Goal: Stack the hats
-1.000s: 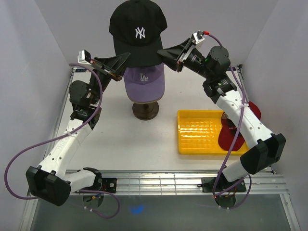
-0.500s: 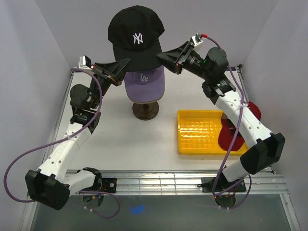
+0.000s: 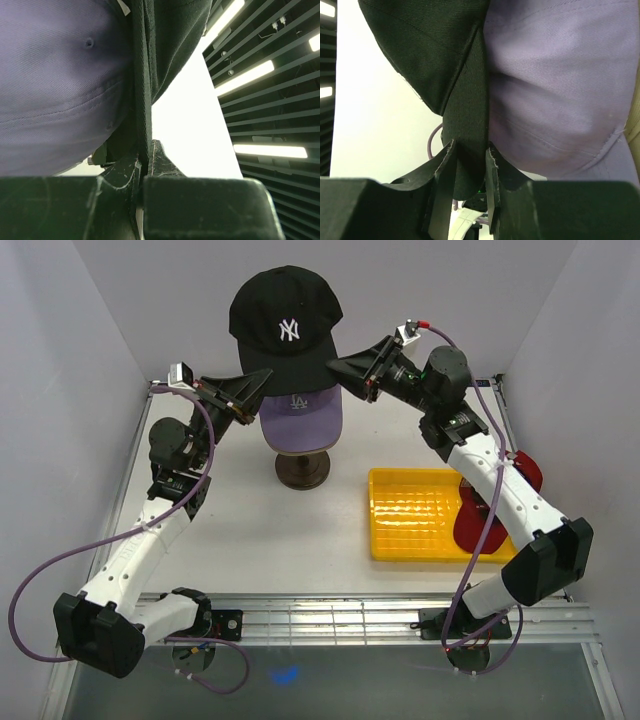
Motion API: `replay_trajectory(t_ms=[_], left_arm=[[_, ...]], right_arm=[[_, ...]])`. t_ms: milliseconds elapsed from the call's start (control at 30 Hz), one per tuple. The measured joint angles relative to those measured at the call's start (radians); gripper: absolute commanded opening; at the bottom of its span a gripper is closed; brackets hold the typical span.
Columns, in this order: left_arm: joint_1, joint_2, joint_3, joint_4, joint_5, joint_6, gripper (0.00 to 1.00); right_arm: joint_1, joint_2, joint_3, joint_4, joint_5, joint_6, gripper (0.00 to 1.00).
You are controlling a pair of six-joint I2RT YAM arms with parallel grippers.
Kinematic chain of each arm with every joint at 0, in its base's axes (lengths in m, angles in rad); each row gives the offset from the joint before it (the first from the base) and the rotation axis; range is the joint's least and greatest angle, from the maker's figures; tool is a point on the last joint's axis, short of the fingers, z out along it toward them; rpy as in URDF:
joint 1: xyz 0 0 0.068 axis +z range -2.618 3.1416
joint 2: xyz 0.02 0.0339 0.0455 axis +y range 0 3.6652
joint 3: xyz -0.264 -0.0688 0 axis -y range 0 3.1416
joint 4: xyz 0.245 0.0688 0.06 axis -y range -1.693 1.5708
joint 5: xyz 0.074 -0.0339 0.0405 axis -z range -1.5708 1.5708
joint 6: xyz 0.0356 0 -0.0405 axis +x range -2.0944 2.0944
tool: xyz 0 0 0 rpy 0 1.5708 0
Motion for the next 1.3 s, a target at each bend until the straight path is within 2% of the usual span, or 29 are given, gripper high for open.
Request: replay_trajectory(t_ms=[967,1300], left_arm=[[0.014,-0.029,-0.06,0.013,0.078,0.019,0.0],[0.019,-0.036,-0.091,0.027,0.125,0.034,0.0]], right_arm=[[0.001,-0.078,-0.06,-0.055,0.011,-0.076,0.25],[0.002,-0.118,-0.125,-0.053,0.017,-0.082,0.25]])
